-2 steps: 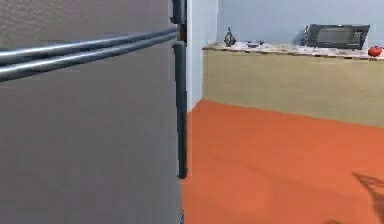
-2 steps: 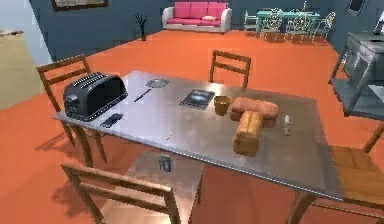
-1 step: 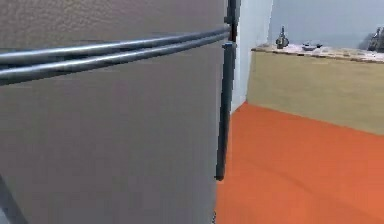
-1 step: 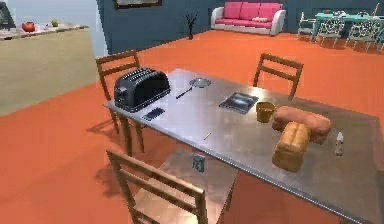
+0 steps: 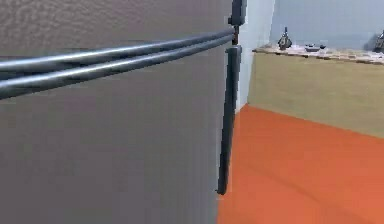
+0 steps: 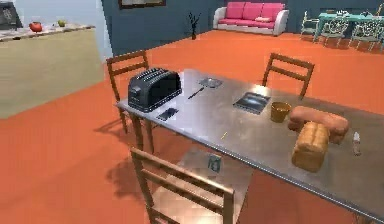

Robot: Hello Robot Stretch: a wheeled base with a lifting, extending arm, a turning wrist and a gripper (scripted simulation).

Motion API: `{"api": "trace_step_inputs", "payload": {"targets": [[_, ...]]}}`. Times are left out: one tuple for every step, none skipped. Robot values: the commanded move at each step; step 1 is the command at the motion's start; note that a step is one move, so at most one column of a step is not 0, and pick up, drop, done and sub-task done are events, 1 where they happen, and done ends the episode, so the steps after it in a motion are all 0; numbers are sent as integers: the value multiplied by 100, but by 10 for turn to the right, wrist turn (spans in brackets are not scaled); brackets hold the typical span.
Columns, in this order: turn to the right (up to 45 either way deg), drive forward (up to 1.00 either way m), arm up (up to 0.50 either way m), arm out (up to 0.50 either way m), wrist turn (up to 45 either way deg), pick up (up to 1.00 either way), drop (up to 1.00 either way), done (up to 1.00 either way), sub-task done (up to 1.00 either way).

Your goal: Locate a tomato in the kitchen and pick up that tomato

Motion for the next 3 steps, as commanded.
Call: {"api": "trace_step_inputs", "payload": {"targets": [[300, 0, 0, 0, 0, 0, 0, 0, 0], [0, 75, 0, 0, 0, 0, 0, 0, 0], [330, 0, 0, 0, 0, 0, 0, 0, 0]]}}
